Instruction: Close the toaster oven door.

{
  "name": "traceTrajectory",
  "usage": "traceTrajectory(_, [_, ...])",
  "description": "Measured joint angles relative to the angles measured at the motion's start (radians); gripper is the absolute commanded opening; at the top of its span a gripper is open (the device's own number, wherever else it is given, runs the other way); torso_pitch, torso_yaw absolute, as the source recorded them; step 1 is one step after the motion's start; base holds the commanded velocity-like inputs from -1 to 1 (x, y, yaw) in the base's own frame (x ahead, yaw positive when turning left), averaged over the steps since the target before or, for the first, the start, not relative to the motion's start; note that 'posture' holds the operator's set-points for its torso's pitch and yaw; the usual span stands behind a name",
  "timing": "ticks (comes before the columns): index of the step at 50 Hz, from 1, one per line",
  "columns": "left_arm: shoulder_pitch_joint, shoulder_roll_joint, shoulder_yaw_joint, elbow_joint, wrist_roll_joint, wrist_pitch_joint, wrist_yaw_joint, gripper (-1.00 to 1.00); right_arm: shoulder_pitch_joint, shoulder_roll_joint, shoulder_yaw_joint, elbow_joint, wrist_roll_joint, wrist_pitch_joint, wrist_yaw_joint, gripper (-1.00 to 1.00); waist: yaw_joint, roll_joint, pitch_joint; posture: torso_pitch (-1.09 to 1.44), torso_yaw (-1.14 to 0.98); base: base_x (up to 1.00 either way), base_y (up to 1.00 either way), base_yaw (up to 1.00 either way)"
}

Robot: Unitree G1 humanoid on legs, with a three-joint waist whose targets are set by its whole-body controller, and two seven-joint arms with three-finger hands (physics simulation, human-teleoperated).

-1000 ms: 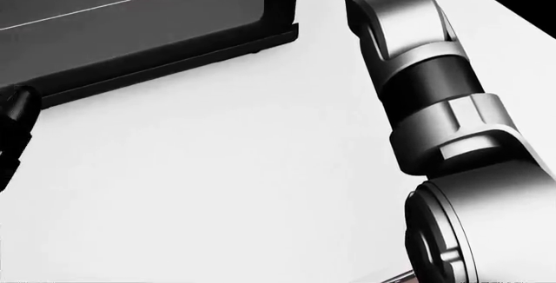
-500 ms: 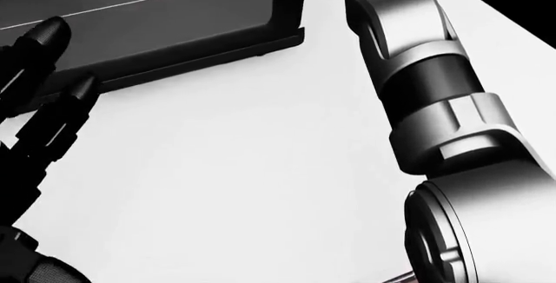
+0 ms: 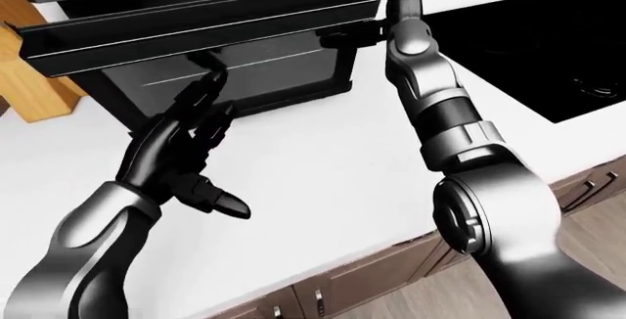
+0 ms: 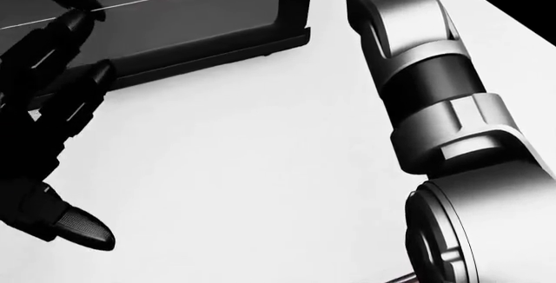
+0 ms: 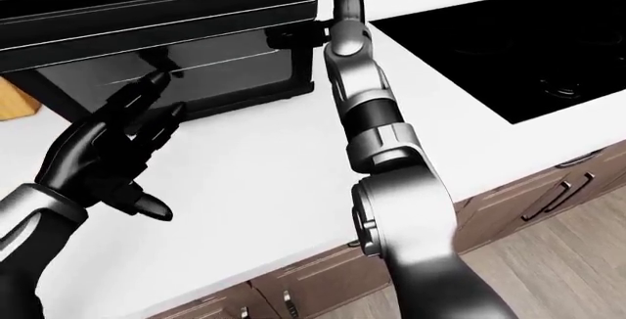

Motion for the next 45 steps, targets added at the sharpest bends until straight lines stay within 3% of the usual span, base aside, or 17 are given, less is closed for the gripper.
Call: traceTrajectory(45, [-0.257, 0.044, -0.098, 0.410, 0.144, -0.161, -0.088, 1.00, -0.008, 0.002, 0.001, -0.005, 0.005, -0.014, -0.007, 1.00, 0.003, -0.002, -0.008, 0.00, 0.00, 0.00, 0.00, 0.00])
